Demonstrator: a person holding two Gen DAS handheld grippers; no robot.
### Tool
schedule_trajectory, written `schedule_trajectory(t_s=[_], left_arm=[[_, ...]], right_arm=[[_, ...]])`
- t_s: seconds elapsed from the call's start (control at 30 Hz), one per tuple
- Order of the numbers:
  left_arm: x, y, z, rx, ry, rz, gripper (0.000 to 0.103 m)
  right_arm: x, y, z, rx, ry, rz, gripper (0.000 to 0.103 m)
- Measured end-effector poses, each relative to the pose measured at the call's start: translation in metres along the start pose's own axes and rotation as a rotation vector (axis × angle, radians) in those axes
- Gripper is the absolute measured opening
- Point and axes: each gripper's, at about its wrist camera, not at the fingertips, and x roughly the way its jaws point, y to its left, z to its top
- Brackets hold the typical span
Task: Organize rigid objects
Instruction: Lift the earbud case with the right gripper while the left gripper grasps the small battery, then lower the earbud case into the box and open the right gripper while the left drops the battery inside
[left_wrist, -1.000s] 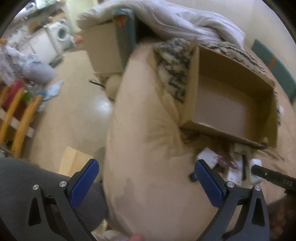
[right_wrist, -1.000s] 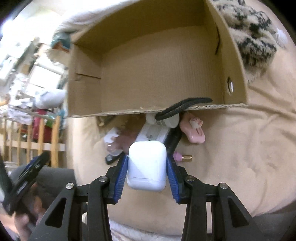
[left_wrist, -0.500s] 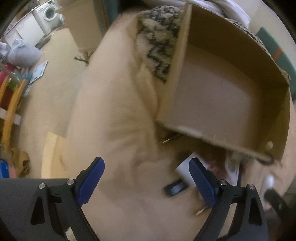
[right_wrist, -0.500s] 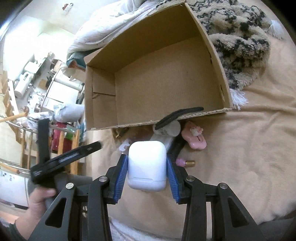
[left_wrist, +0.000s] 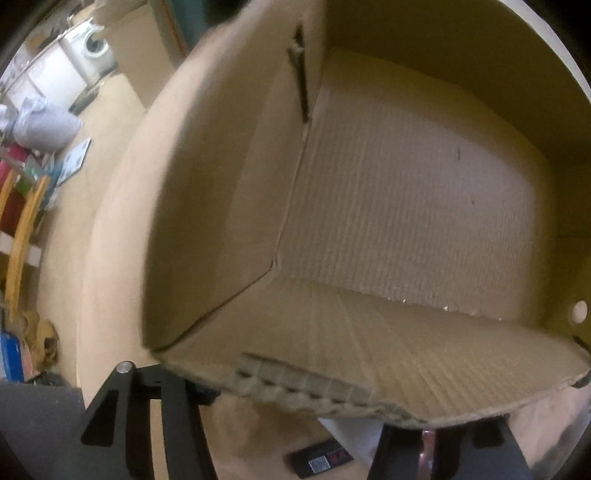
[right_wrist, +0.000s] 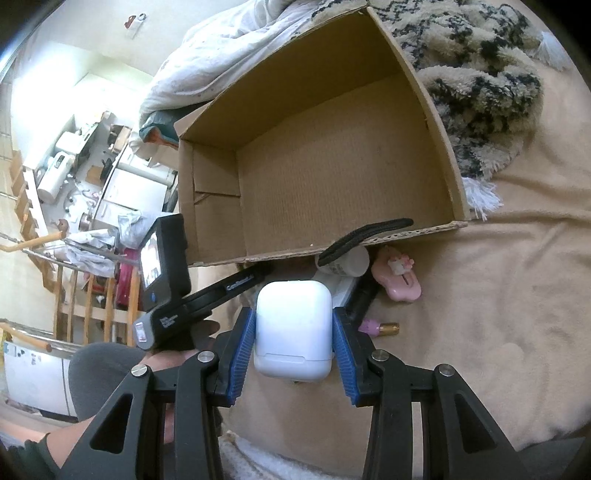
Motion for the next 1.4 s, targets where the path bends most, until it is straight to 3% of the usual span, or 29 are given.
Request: schedule_trajectory(t_s=[0.07,0.27,0.4,0.6,0.8,1.13,1.27,1.4], left_arm=[[0.001,-0.003,-0.001,0.023,-0.019,0.001,0.036],[-0.003,0.012,-0.007,0.023,-0.027,-0.049,0.010],[-0.003,0.030,-0.009,0.001,-0.012,-0.078,0.009],[0.002,0.057,-0.019,-0.043,0.023,-0.061,0.009],[-0.029,0.076,-0.028,-0.071,-0.007,-0.083,0.009],[-0.133,0.067,-0.020,-0.052,-0.212,-0.106,0.009],[-0.161,0.053,-0.011,-0.037,-0.240,-0.142,0.009],[-0.179,0.031,0.011,0.040,-0.291,-0.155,0.009]], right_arm=[[0.001,0.002,0.001,-0.006,0.001,0.002,0.044],[0.001,0.005,0.002,-0.005,0.000,0.004,0.044],[0.003,0.007,0.004,-0.010,-0.006,0.000,0.044],[0.004,0.007,0.004,-0.013,-0.008,-0.012,0.044],[0.001,0.012,0.003,-0.032,-0.020,-0.026,0.044],[-0.023,0.046,0.010,-0.137,-0.097,-0.088,0.044],[-0.034,0.061,0.023,-0.174,-0.130,-0.108,0.044],[-0.041,0.074,0.046,-0.202,-0.150,-0.134,0.044]])
